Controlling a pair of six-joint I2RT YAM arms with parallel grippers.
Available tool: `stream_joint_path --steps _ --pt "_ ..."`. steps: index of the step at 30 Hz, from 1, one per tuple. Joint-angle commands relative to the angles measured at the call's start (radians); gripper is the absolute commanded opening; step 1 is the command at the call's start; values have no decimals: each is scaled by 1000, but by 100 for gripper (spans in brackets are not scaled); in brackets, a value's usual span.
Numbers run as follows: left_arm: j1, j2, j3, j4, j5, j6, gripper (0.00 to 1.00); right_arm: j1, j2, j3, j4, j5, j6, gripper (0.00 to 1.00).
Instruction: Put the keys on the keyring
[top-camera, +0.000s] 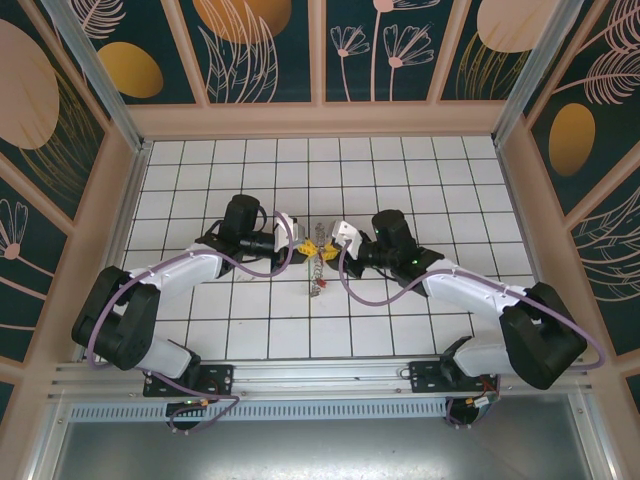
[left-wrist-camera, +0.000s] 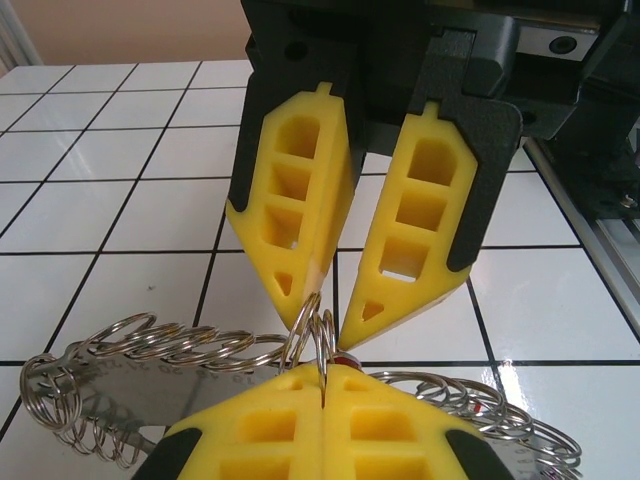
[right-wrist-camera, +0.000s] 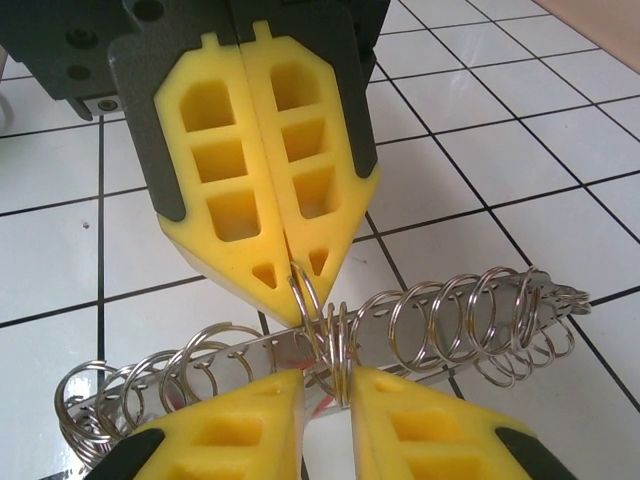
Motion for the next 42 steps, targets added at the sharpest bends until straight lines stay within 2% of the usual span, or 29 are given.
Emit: stream_joint_path --steps 1,6,9,11,13,15,22,32,36,42 --pt "-7 -1 21 19 43 14 0 -7 -4 18 -28 -25 -22 16" --pt "-7 1 14 35 38 3 0 -8 -25 -13 -9 -22 -5 14" --pt "-7 3 13 39 34 -1 0 -9 -34 -16 -34 27 -10 25" --pt "-7 2 11 38 33 1 0 -13 -54 -30 -45 111 -15 27" --pt "-7 3 11 27 38 16 0 -21 -86 -43 -49 140 -21 28" --pt "-7 4 8 21 39 25 0 -24 -118 -57 -37 124 -22 29" --pt "-7 9 11 14 45 34 0 -19 -148 -79 52 -96 -24 26" --pt "-7 12 17 6 45 36 0 1 -32 -8 55 -109 -64 24" --pt "-7 12 17 0 47 41 0 2 -16 -15 114 -78 -44 27" --pt "-7 11 17 -3 48 47 0 2 -34 -30 112 -5 -75 29"
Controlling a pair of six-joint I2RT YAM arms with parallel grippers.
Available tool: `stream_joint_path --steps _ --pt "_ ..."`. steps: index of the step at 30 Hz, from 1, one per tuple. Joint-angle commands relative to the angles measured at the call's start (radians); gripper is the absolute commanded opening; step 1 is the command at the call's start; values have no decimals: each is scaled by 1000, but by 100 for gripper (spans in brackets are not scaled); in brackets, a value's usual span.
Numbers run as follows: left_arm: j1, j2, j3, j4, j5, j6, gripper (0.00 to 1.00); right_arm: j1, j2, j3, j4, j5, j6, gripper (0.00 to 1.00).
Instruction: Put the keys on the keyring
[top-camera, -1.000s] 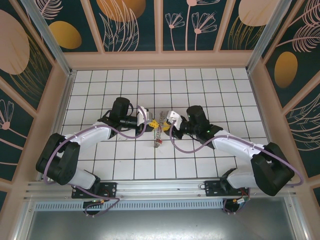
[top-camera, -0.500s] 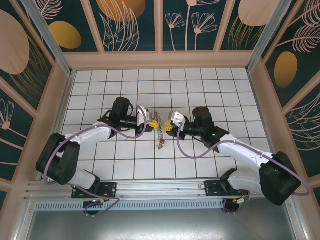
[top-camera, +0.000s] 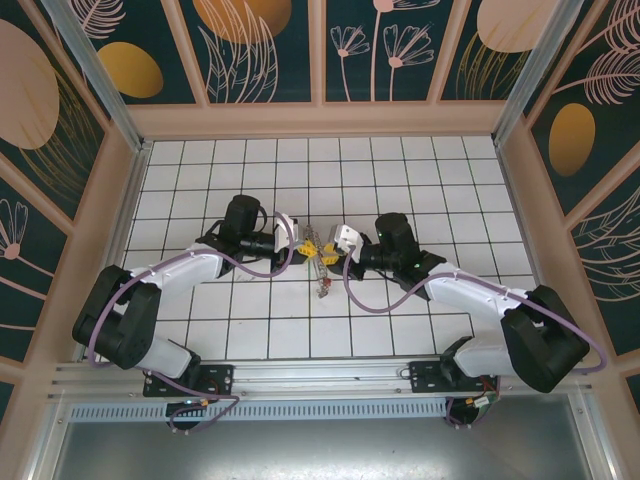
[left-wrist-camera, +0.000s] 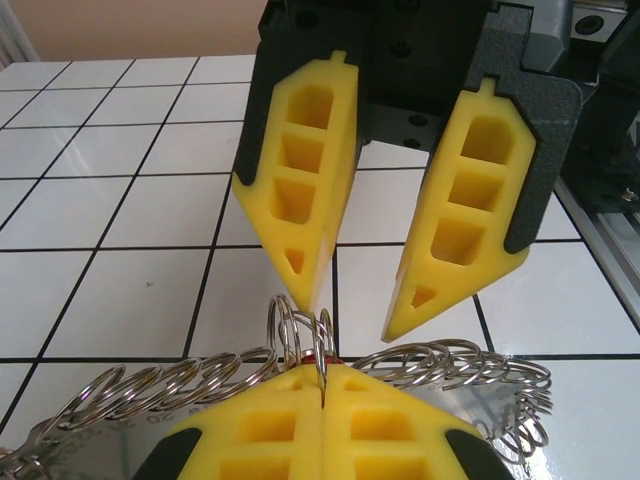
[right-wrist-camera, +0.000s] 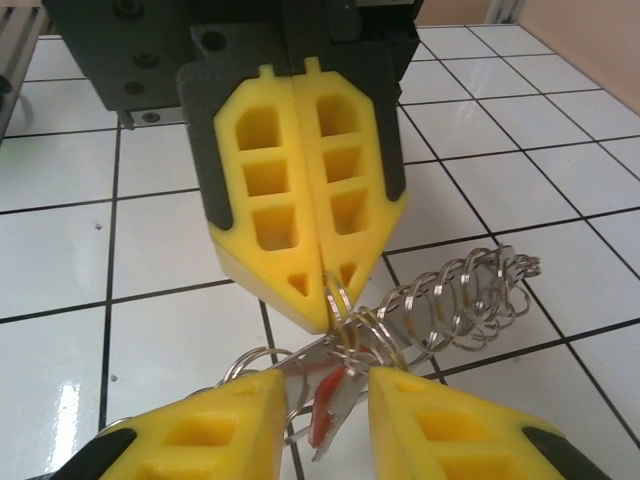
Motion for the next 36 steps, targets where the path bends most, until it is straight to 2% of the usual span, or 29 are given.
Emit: stream_joint_path --steps 1,13,21,36 --pt "-7 5 19 3 49 33 0 6 -11 15 40 26 -42 29" --pt "-7 16 29 -7 62 37 0 6 8 25 42 1 -41 32" --pt "-6 15 32 -3 64 35 0 6 54 48 15 -28 -44 23" --pt "-6 10 30 6 75 25 0 6 33 7 12 -4 -17 19"
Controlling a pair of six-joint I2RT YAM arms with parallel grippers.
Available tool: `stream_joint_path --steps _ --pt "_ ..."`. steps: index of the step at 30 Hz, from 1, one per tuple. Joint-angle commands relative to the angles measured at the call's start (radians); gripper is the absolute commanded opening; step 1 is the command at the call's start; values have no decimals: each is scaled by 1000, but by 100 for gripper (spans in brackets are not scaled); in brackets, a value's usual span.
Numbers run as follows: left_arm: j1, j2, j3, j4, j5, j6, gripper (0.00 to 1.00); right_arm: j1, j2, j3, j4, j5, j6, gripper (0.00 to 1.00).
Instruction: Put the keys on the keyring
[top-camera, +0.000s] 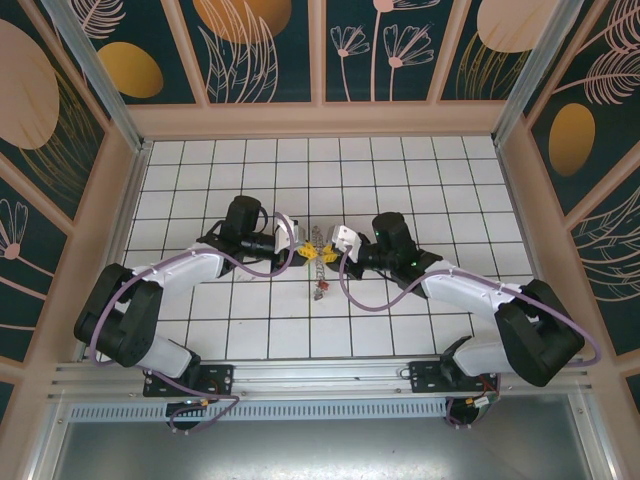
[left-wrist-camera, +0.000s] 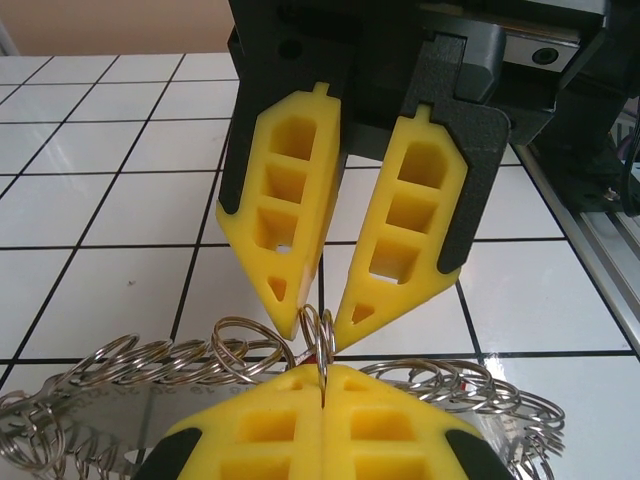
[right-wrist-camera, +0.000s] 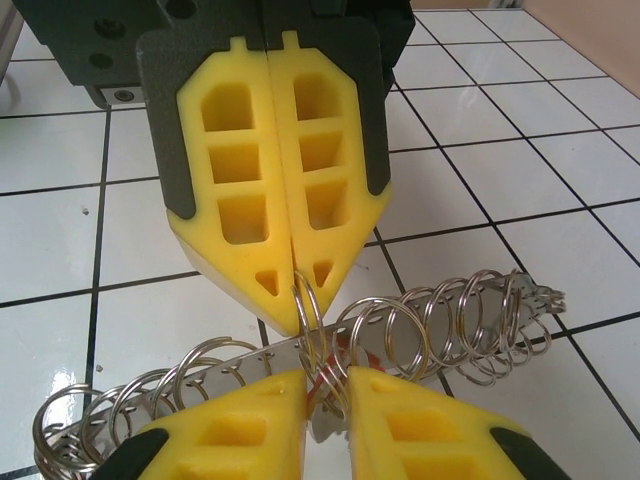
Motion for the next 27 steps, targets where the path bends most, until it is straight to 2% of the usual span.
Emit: stream_joint_path --steps 1,6,8,12,17,27 --pt "-7 -1 31 16 54 20 0 5 -5 -2 25 -8 7 19" --pt "-7 2 30 20 58 19 0 6 3 4 59 -7 19 15" --pt "-7 2 29 27 56 13 0 6 11 12 48 -5 19 10" --pt "-7 3 23 38 52 8 0 5 10 15 31 -21 19 9" --pt "-7 11 23 37 61 7 0 6 10 25 51 -63 27 14" --pt "-7 14 31 15 77 22 0 4 44 60 19 -67 3 18"
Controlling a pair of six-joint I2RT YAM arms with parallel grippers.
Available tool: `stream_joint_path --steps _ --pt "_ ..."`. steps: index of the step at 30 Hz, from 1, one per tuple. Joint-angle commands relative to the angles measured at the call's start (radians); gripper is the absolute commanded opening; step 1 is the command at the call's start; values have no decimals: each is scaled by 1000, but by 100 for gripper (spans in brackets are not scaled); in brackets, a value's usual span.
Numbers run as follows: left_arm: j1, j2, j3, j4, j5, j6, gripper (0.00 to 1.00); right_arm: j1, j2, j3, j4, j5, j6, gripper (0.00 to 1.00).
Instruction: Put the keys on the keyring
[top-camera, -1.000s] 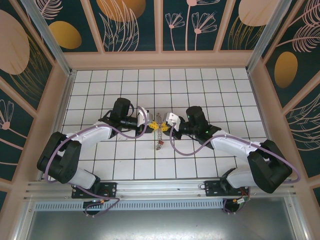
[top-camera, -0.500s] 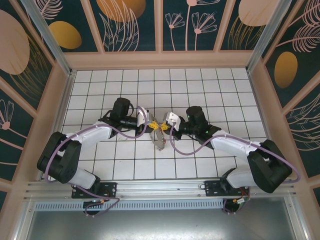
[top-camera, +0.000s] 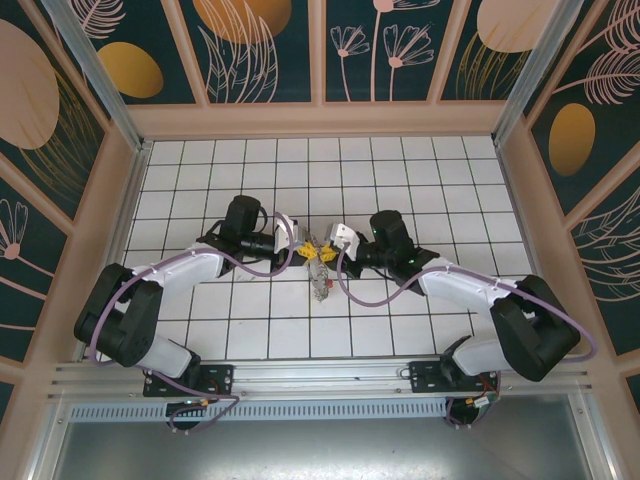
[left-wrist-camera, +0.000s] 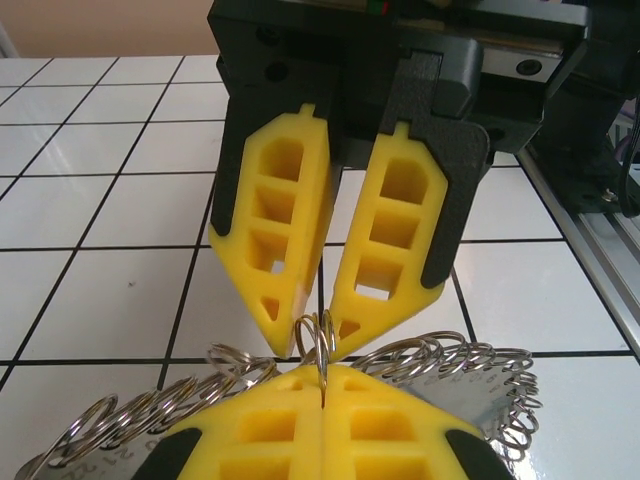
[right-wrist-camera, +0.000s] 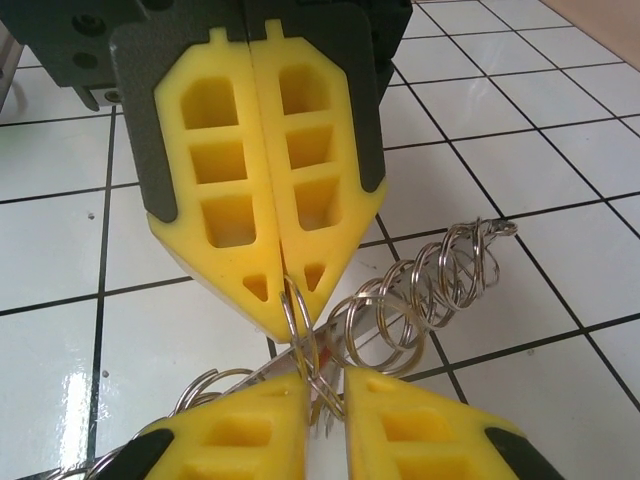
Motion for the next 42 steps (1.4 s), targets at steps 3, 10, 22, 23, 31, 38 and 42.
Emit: stream_joint_path --steps 3,10,22,23,31,38,42 --pt "-8 18 34 9 72 25 0 4 4 33 49 -56 -4 21" --pt "-9 16 35 5 56 27 0 -1 -2 45 32 -68 -15 12" --pt "-9 38 51 -43 -5 53 1 3 3 94 -43 -36 -3 0" --pt "-9 39 52 -45 -7 53 3 4 3 95 -48 -33 -2 0" --pt "-9 43 58 -64 -13 63 10 10 4 123 -106 -14 -15 0" --pt "-9 36 78 -111 -26 84 15 19 15 155 -152 -1 -21 0" --pt "-9 21 80 -125 -55 91 16 24 16 162 -163 9 -20 0"
